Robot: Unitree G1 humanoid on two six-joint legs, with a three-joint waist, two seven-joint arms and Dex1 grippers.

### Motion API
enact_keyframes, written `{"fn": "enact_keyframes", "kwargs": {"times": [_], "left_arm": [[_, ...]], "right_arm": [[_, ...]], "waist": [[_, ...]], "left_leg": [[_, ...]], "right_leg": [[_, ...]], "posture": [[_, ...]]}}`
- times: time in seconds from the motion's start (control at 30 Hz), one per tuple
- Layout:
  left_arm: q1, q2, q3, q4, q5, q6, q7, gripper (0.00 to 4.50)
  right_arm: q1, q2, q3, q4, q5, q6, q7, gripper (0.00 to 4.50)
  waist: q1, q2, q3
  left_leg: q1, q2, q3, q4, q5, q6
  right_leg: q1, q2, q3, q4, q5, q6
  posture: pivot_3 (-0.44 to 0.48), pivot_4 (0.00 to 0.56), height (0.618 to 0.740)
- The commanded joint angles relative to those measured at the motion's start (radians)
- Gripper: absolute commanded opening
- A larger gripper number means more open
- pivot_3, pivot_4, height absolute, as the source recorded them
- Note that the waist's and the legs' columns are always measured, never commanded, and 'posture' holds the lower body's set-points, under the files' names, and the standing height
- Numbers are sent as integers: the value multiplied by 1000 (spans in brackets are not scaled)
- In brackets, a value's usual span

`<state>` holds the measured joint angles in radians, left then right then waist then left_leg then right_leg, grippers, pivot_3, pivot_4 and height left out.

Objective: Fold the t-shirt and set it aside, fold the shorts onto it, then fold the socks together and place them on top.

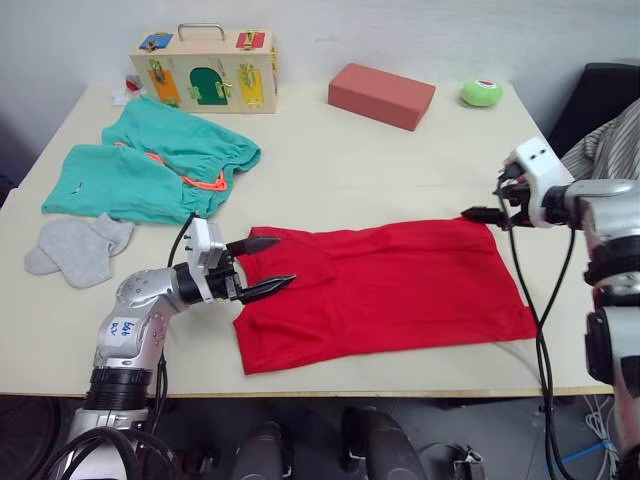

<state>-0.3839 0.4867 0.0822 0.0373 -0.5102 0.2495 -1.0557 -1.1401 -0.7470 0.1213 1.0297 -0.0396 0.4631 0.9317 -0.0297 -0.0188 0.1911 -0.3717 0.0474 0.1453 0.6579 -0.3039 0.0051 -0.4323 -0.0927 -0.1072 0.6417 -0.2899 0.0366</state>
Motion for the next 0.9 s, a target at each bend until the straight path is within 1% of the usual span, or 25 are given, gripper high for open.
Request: {"fn": "enact_keyframes", "kwargs": {"times": [0.03, 0.13, 0.17, 0.33, 0.43, 0.57, 0.7, 0.8, 0.9], "left_arm": [[-3, -7, 4, -51, -23, 6, 10, 4472], [8, -4, 13, -67, -31, 14, 11, 4472], [13, -1, 15, -73, -34, 19, 8, 4472], [44, 29, 6, -127, -74, 95, -22, 4472], [49, 33, 8, -147, -81, 113, -17, 4500], [52, 42, 16, -159, -82, 125, -14, 4500], [61, 51, 23, -163, -78, 125, -10, 4500], [66, 54, 26, -165, -75, 119, -5, 4500], [70, 53, 28, -168, -72, 113, 2, 4500]], "right_arm": [[-44, 13, 10, 108, -48, -24, -60, 4500], [-69, 31, 18, 171, -72, -39, -98, 4500], [-78, 36, 21, 189, -81, -23, -118, 4500], [-90, 55, -13, 240, -70, 11, -127, 4500], [-92, 62, -44, 253, -56, 35, -112, 3938], [-91, 76, -81, 260, -37, 50, -110, 2522], [-87, 86, -87, 261, -44, 40, -117, 1101], [-81, 88, -71, 256, -69, -9, -132, 53], [-78, 89, -50, 253, -98, -65, -142, 18]], "waist": [[2, 0, 0], [1, 0, 0], [1, 0, 0], [-6, 0, 0], [-5, 0, 0], [-6, 0, 0], [-8, 0, 0], [-7, 0, 0], [-7, 0, 0]], "left_leg": [[-1, 0, 0, 0, 0, 0], [-5, -1, 1, 1, 0, 1], [-5, -1, 2, 1, 0, 1], [-4, 0, 2, 2, 0, 1], [-3, 0, 1, 2, 1, 0], [-2, 0, 1, 2, 1, 0], [-1, 0, 1, 2, 1, 0], [-1, 0, 1, 2, 1, 0], [-1, 0, 1, 2, 1, 0]], "right_leg": [[0, 0, 0, 0, 0, 0], [-4, -1, 0, 0, 0, 0], [-5, 0, 1, 0, 0, 1], [-5, 0, 1, 1, 0, 1], [-4, 1, 1, 2, 0, 1], [-3, 0, 1, 2, 0, 1], [-2, 0, 1, 2, 0, 1], [-2, 0, 1, 2, 0, 1], [-2, 0, 1, 2, 0, 1]], "posture": [[0, 150, 740], [0, 150, 740], [0, 150, 740], [0, 150, 740], [0, 150, 740], [0, 150, 740], [0, 150, 740], [0, 150, 740], [0, 150, 740]]}}
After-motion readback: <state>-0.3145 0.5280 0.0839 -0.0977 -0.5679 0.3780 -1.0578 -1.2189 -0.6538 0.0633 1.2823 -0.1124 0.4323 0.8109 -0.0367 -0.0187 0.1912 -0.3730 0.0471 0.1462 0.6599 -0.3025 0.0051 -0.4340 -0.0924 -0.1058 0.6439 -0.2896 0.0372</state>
